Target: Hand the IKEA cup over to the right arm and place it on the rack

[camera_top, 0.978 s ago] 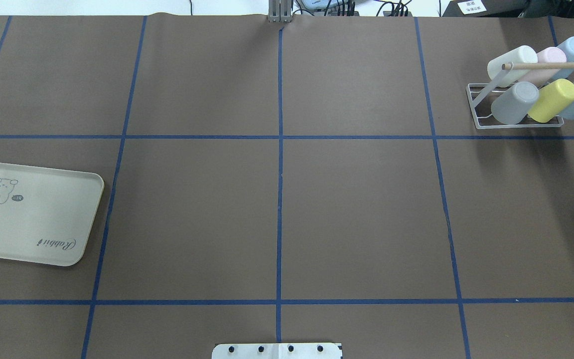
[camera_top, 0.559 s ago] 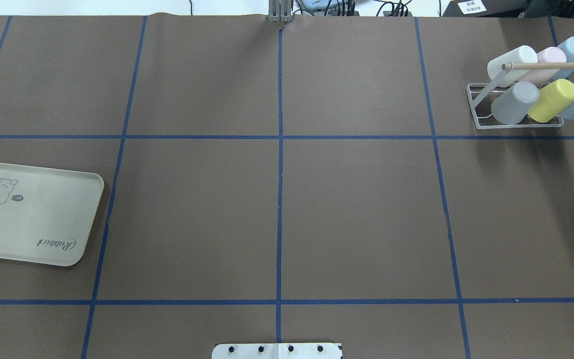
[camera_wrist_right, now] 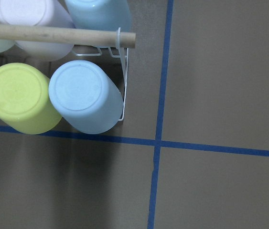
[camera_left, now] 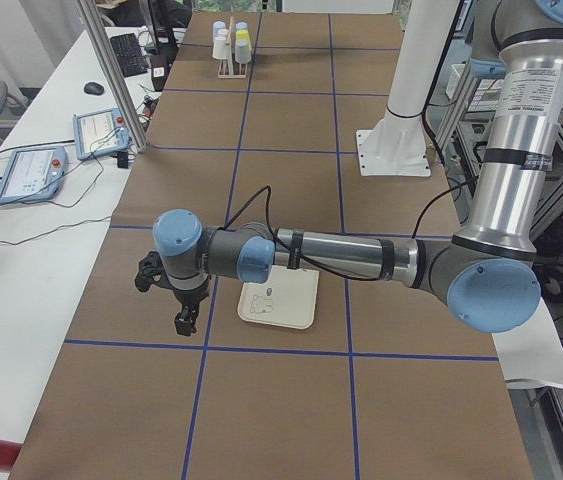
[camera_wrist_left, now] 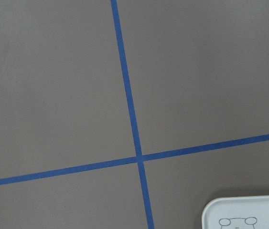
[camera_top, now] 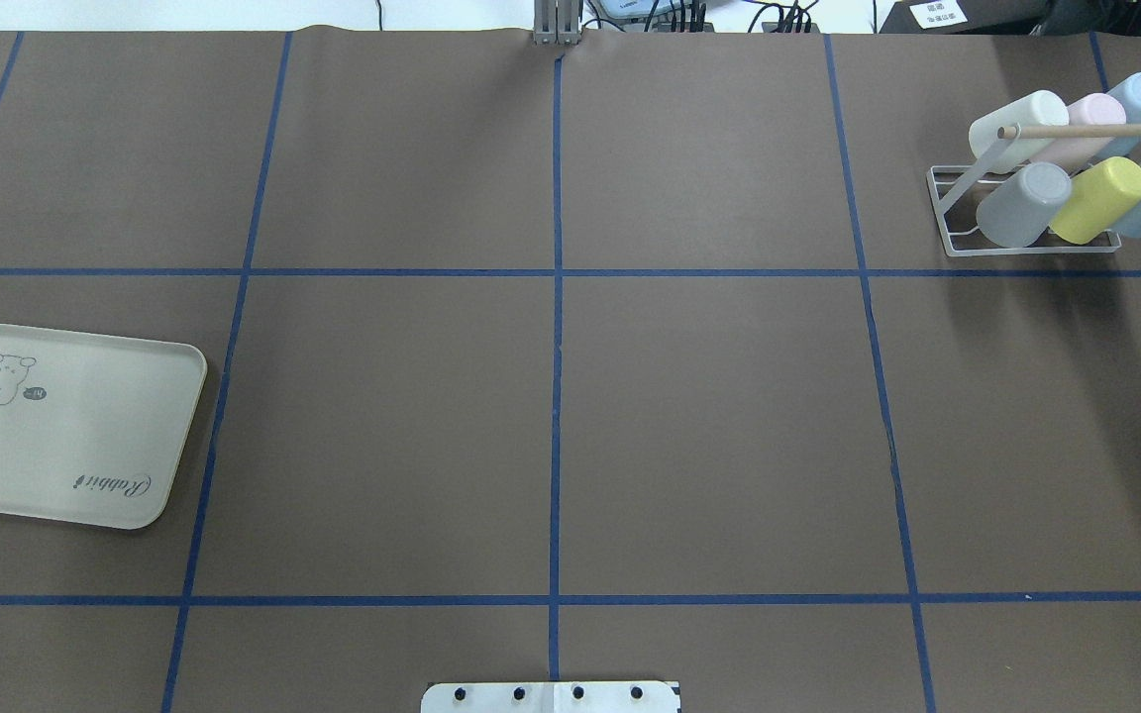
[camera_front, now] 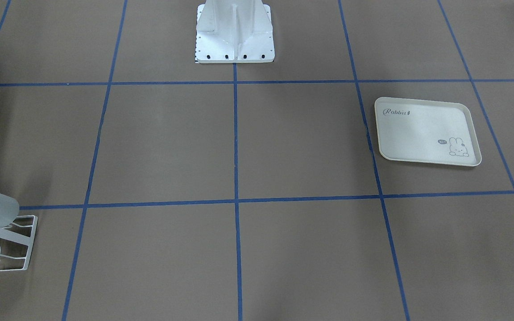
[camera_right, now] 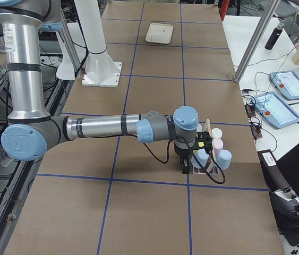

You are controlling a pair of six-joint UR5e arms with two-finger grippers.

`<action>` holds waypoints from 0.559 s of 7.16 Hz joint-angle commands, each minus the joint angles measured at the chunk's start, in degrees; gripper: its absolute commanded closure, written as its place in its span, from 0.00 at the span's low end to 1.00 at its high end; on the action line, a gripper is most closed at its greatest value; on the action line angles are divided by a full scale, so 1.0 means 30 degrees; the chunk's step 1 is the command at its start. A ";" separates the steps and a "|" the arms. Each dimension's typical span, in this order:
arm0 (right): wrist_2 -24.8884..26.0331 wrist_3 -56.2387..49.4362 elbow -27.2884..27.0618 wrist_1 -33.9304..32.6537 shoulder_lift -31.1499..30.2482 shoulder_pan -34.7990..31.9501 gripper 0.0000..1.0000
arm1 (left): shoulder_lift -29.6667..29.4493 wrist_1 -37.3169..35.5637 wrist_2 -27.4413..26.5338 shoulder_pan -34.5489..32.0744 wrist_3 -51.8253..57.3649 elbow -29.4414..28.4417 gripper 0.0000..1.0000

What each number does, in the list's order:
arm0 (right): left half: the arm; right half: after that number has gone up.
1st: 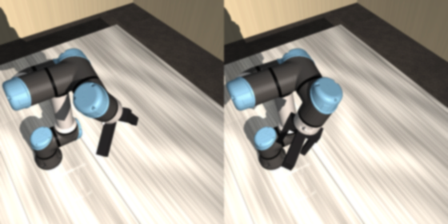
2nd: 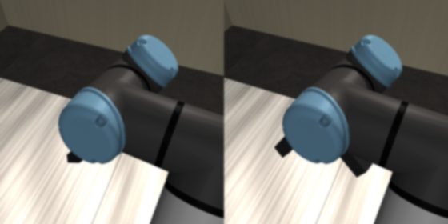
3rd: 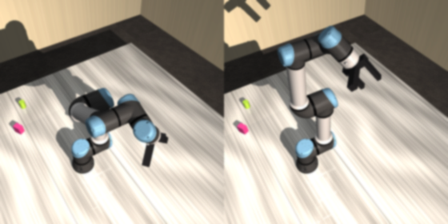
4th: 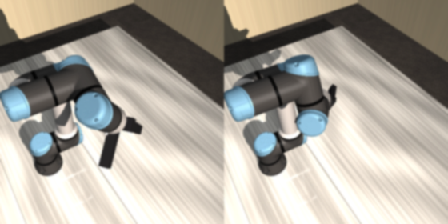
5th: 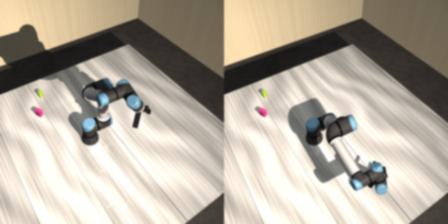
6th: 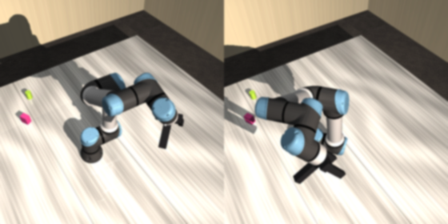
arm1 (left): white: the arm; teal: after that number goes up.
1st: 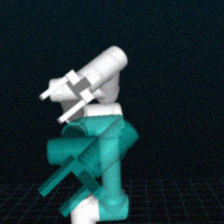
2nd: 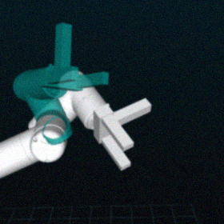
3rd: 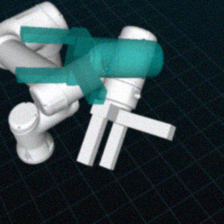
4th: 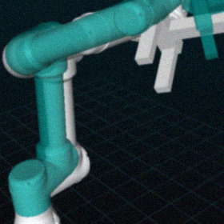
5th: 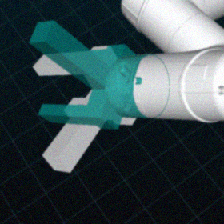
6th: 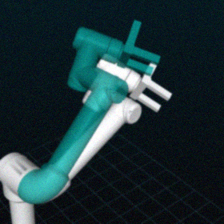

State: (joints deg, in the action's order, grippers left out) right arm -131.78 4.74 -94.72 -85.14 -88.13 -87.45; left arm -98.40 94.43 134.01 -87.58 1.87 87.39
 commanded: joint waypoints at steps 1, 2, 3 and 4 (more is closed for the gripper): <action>-0.0018 0.0030 -0.0095 -0.0007 -0.0096 -0.0001 0.00 | 0.0686 0.0077 0.0009 0.0012 0.0020 0.0748 0.00; -0.0018 0.0030 -0.0095 -0.0007 -0.0126 -0.0001 0.00 | 0.1156 0.0107 0.0038 0.0012 0.0020 0.1362 0.00; -0.0134 0.0030 -0.0124 -0.0007 -0.0329 -0.0001 0.00 | 0.1218 0.0194 0.0009 0.0041 0.0049 0.1369 0.00; -0.0164 0.0030 -0.0415 -0.0007 -0.0505 -0.0001 0.00 | 0.1219 0.0195 0.0009 0.0042 0.0020 0.1369 0.00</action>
State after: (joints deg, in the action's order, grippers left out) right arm -132.09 4.83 -95.29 -85.16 -89.04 -87.45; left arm -95.04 94.91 134.05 -87.48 1.97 91.21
